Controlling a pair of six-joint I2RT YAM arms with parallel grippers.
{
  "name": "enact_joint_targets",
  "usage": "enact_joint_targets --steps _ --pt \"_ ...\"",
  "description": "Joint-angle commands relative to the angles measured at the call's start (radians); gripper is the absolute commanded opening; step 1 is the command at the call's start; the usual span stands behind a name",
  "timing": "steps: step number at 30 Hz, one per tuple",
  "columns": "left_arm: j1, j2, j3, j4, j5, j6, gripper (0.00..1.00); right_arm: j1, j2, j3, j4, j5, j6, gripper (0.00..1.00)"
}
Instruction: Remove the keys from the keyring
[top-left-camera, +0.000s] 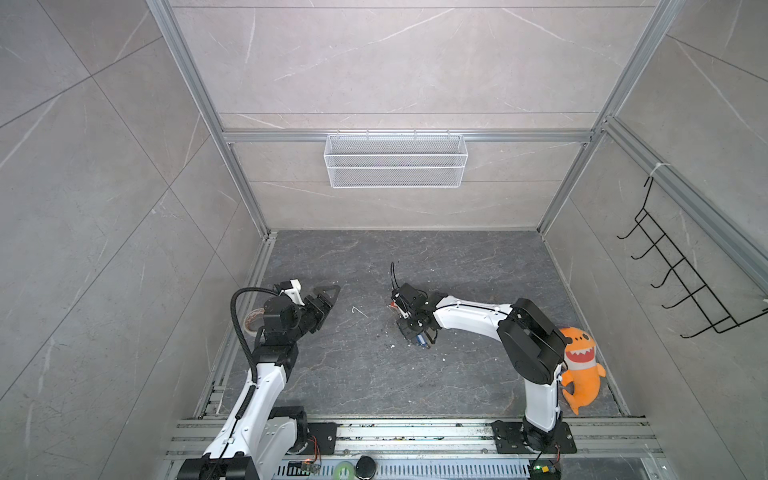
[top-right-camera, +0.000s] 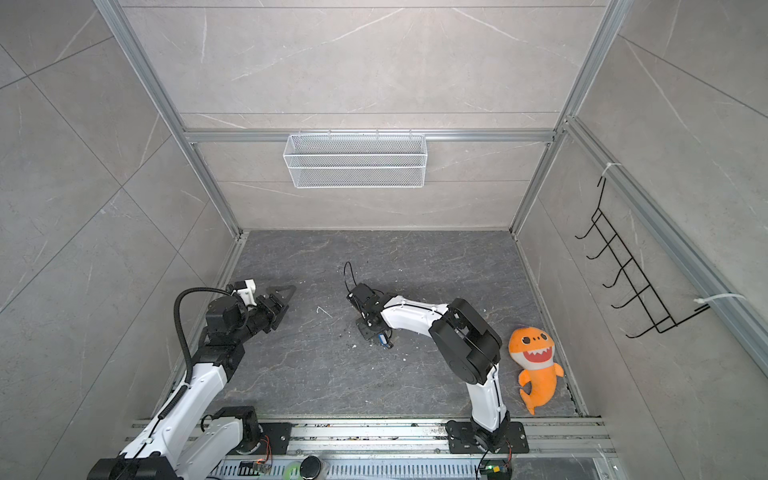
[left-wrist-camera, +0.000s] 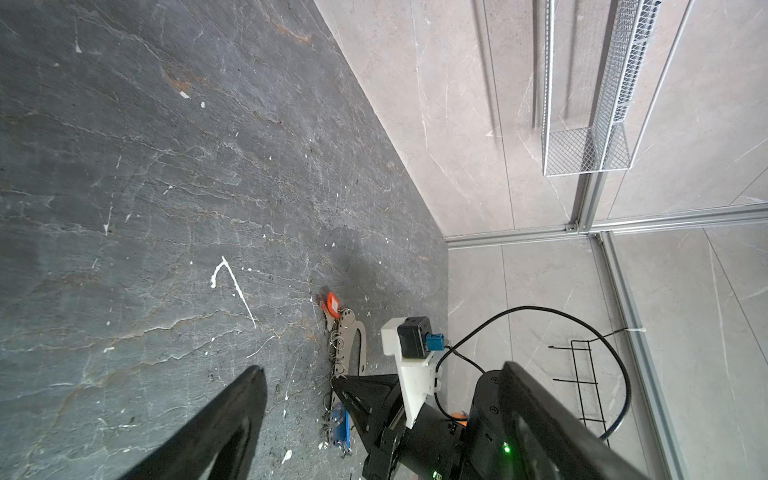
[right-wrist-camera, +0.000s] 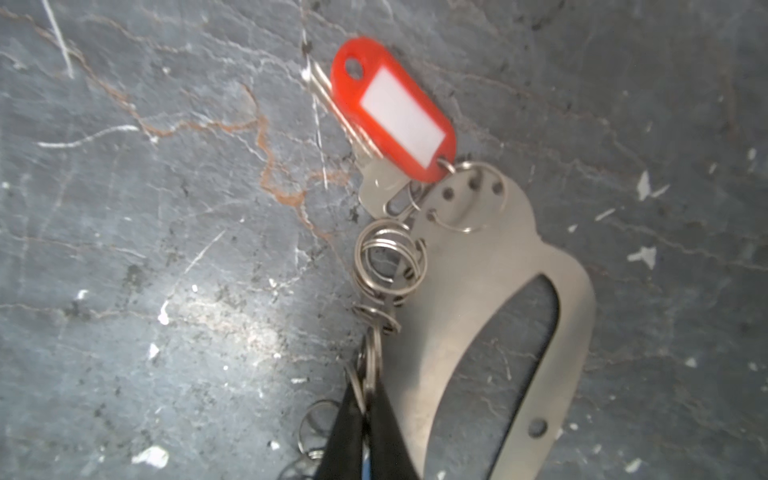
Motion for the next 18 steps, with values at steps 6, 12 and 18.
enact_joint_targets --steps 6,12,18 --pt "-0.008 -0.017 0.066 0.028 0.040 -0.027 0.87 -0.009 -0.222 -0.052 0.104 -0.046 -0.053 0.00" --pt "-0.050 0.005 0.072 0.110 0.034 -0.058 0.84 -0.062 -0.349 -0.048 0.152 -0.231 -0.023 0.00" --pt "-0.133 0.079 0.099 0.199 0.019 -0.082 0.80 -0.105 -0.405 -0.020 0.216 -0.340 0.078 0.00"
